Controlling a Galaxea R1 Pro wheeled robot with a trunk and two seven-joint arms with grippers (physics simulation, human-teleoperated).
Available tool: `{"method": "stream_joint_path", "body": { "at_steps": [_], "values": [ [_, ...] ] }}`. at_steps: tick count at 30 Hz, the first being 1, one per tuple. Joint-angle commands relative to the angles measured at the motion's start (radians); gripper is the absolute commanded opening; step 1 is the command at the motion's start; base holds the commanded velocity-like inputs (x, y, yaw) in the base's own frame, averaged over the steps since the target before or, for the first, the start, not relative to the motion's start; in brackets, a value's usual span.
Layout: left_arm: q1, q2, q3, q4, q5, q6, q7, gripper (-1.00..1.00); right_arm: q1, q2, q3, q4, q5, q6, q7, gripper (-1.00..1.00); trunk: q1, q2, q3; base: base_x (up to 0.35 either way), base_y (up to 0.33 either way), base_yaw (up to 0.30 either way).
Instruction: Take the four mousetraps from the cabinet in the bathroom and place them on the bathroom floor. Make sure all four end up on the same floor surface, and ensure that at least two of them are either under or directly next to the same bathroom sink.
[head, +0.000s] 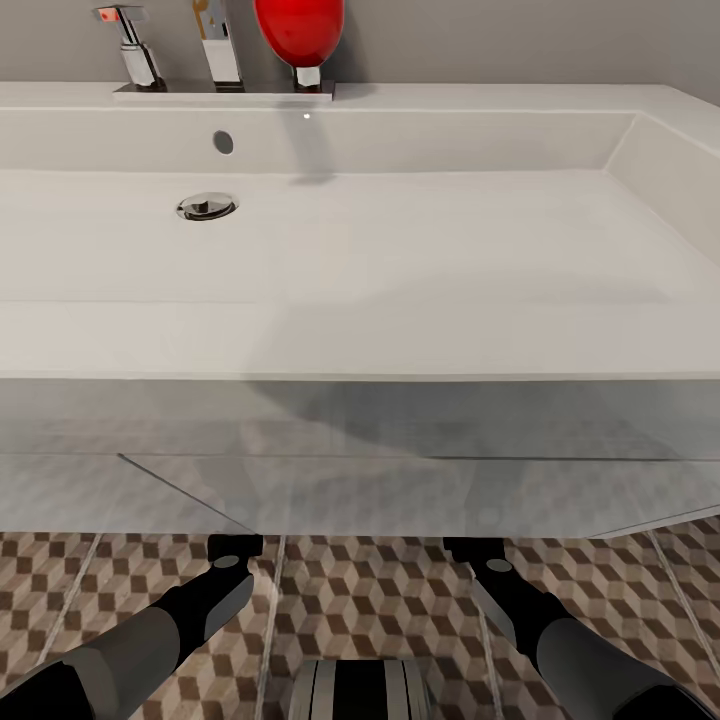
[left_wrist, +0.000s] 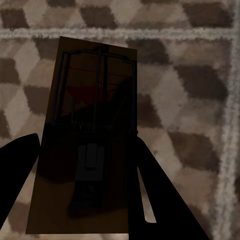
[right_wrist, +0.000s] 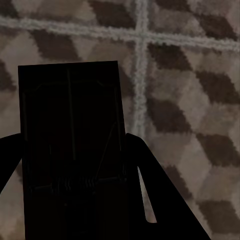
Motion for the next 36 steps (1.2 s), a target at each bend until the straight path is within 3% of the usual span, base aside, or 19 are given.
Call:
{"method": "stream_joint_path", "body": {
  "at_steps": [1, 8, 36],
  "values": [
    [-0.001, 0.001, -0.008, -0.001, 0.011, -0.005, 0.005, -1.0, -0.001, -0.001, 0.008, 0.0, -0.014, -0.005, -0.004, -1.0, 0.0, 0.0, -0.001, 0.0, 0.0, 0.0],
    [-0.001, 0.001, -0.008, -0.001, 0.011, -0.005, 0.005, -1.0, -0.001, -0.001, 0.009, 0.0, -0.013, -0.005, -0.004, -1.0, 0.002, -0.001, -0.016, 0.0, 0.0, 0.0],
    [-0.001, -0.003, -0.008, -0.002, 0.011, -0.007, 0.005, -1.0, -0.001, -0.001, 0.008, 0.0, -0.014, -0.005, -0.004, -1.0, 0.002, -0.001, -0.016, 0.0, 0.0, 0.0]
  ]
}}
